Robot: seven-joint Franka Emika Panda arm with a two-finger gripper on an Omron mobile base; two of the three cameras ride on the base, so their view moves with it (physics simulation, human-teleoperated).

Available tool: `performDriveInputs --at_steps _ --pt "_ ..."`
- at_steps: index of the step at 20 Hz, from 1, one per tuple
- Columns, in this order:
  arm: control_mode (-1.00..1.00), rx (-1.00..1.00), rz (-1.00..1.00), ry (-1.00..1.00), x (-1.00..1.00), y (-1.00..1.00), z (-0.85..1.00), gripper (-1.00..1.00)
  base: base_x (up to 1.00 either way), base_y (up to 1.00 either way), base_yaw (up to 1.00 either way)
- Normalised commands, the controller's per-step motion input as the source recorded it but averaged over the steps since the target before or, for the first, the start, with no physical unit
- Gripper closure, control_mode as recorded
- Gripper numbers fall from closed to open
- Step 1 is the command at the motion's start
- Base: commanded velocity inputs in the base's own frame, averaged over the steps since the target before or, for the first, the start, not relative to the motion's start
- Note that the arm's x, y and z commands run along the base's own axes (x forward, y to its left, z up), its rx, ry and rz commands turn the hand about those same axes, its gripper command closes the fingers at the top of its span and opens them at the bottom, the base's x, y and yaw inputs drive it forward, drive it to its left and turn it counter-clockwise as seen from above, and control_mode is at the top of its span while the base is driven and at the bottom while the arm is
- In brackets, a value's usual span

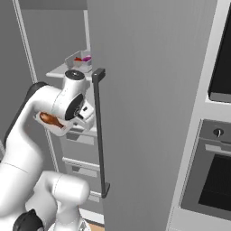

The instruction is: Take the meat container that has the chicken drumstick and place it on the second highest rack of the freezer. Then take the vegetable container that has the onion and tomato and place it on the highest rack of the freezer.

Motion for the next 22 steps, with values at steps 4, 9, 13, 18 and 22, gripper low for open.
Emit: performDriveInputs --at_steps 4,9,13,18,22 --pt "-1.0 0.16 -0.75 0.01 0.42 0.21 -0.42 1.0 0.0 0.0 0.0" --pt "-1.0 0.2 -0.53 0.04 0.8 0.02 -0.35 1.0 0.0 0.0 0.0" --pt "-1.0 0.11 -0.37 0.04 0.74 0.14 -0.36 1.0 0.0 0.0 0.0" --pt "-1.0 0.01 -0.22 0.01 0.5 0.36 -0.13 1.0 0.0 0.0 0.0" --pt "-1.0 0.05 -0.04 0.0 0.23 0.32 0.0 1.0 0.0 0.0 0.0"
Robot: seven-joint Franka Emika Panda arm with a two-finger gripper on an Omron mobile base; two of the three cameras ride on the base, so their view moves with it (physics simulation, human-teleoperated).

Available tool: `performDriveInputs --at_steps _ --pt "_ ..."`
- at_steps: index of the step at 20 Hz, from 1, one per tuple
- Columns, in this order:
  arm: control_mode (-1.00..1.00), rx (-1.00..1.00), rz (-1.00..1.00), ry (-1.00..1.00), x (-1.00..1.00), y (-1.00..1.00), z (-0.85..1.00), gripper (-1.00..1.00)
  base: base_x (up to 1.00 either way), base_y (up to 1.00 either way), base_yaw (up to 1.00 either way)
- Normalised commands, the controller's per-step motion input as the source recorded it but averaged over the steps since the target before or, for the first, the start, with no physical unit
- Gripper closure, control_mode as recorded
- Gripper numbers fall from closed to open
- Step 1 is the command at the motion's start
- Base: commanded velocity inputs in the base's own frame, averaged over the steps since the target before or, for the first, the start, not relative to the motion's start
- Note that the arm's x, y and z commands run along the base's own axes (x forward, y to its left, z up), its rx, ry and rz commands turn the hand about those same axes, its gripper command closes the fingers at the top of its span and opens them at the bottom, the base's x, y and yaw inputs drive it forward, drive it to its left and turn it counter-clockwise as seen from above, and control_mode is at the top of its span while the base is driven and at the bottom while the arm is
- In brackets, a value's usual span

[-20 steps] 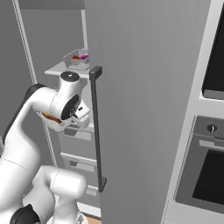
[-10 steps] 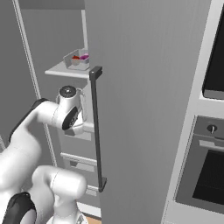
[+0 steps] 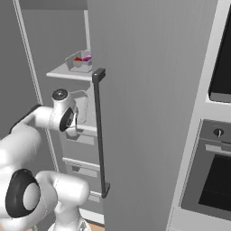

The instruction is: Take the meat container that has the chicken drumstick and place it on the second highest rack of the freezer. Then take the vegetable container that has the onion and tomato and place it on the highest rack of the freezer.

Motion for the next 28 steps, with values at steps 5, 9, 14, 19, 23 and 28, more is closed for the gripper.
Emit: performDriveInputs --at_steps 5,9,14,19,23,28 --pt "-1.0 0.03 -0.04 0.0 0.32 0.09 -0.06 1.0 0.0 0.0 0.0" --pt "-1.0 0.0 -0.16 0.0 0.43 0.0 -0.24 1.0 0.0 0.0 0.0" --pt "-1.0 0.02 -0.13 0.0 0.43 0.0 -0.18 1.0 0.0 0.0 0.0" --pt "-1.0 0.05 -0.03 0.0 0.42 0.0 -0.04 1.0 0.0 0.0 0.0" --pt "-1.0 0.05 0.0 0.0 0.43 0.0 0.0 1.0 0.0 0.0 0.0" --pt "-1.0 0.04 0.0 0.0 0.46 0.0 -0.02 1.0 0.0 0.0 0.0"
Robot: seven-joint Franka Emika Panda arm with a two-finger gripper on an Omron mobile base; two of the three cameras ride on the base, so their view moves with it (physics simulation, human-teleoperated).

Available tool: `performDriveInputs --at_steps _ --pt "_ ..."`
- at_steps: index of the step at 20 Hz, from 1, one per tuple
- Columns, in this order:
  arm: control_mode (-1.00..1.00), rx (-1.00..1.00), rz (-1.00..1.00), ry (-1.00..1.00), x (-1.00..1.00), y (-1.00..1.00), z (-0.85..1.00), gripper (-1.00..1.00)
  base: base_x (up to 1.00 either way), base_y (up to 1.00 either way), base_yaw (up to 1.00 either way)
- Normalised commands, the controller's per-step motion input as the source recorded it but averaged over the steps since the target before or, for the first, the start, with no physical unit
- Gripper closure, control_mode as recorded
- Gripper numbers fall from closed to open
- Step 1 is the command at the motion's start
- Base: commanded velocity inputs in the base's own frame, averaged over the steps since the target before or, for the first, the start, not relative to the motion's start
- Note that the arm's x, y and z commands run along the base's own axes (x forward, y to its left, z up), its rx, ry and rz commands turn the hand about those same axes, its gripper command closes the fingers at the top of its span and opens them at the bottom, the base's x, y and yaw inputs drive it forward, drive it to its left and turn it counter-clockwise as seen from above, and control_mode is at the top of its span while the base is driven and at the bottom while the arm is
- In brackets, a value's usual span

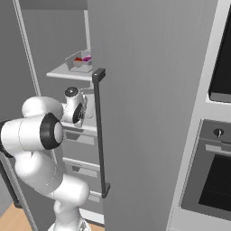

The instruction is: Take the meat container that has the chicken drumstick and place it on the second highest rack of the freezer. Then take the vegetable container that has the onion and tomato and place it on the highest rack of the freezer.

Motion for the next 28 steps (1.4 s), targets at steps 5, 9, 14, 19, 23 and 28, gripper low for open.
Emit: performDriveInputs --at_steps 5,9,14,19,23,28 --pt "-1.0 0.01 0.0 0.0 0.49 0.01 -0.1 1.0 0.0 0.0 0.0" --pt "-1.0 0.0 -0.02 0.0 0.6 0.06 -0.15 -1.0 0.0 0.0 0.0" --pt "-1.0 0.0 -0.07 0.0 0.52 0.14 -0.14 -1.0 0.0 0.0 0.0" --pt "-1.0 0.0 0.0 -0.07 -0.34 0.26 -0.01 -1.0 0.0 0.0 0.0" --pt "-1.0 -0.02 0.03 -0.22 -0.99 0.06 0.12 -1.0 0.0 0.0 0.0" --pt "-1.0 -0.01 0.3 -0.16 -0.91 -0.12 0.73 -1.0 0.0 0.0 0.0"
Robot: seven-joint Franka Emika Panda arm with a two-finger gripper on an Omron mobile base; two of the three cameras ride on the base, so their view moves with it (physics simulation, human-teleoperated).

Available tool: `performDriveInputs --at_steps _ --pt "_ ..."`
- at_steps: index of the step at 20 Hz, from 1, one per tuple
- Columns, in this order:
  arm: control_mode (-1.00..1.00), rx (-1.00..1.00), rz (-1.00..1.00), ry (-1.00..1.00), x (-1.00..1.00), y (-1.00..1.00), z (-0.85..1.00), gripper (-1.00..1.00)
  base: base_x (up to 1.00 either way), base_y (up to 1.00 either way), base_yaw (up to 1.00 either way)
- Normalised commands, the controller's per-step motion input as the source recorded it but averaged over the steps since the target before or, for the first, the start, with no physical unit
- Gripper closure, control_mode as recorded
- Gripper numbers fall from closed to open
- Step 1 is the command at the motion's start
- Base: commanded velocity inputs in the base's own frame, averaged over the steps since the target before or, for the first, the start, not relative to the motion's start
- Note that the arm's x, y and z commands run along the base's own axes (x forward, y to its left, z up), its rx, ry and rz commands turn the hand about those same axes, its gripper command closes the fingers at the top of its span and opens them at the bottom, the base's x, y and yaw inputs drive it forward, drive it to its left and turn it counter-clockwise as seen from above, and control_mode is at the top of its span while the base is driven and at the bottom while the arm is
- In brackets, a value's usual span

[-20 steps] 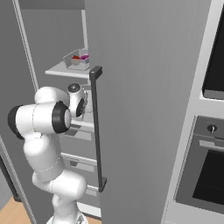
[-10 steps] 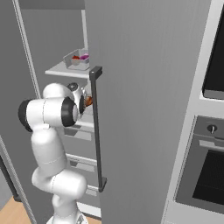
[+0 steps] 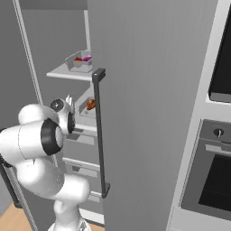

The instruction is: Take the meat container that has the chicken drumstick and place it on the second highest rack of the freezer. Then take the vegetable container that has the onion and tomato and place it on the highest rack of the freezer.

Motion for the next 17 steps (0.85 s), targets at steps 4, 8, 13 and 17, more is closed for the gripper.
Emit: performDriveInputs --at_steps 4,8,13,17 --pt "-1.0 0.02 0.28 -0.03 -0.43 -0.09 1.0 -1.0 0.0 0.0 0.0" --pt "-1.0 0.0 0.24 0.02 -0.6 -0.17 1.0 -1.0 0.0 0.0 0.0" --pt "-1.0 -0.29 0.35 0.13 -0.97 -0.18 1.0 -1.0 0.0 0.0 0.0" --pt "-1.0 -0.43 0.52 0.1 -0.84 -0.15 1.0 -1.0 0.0 0.0 0.0"
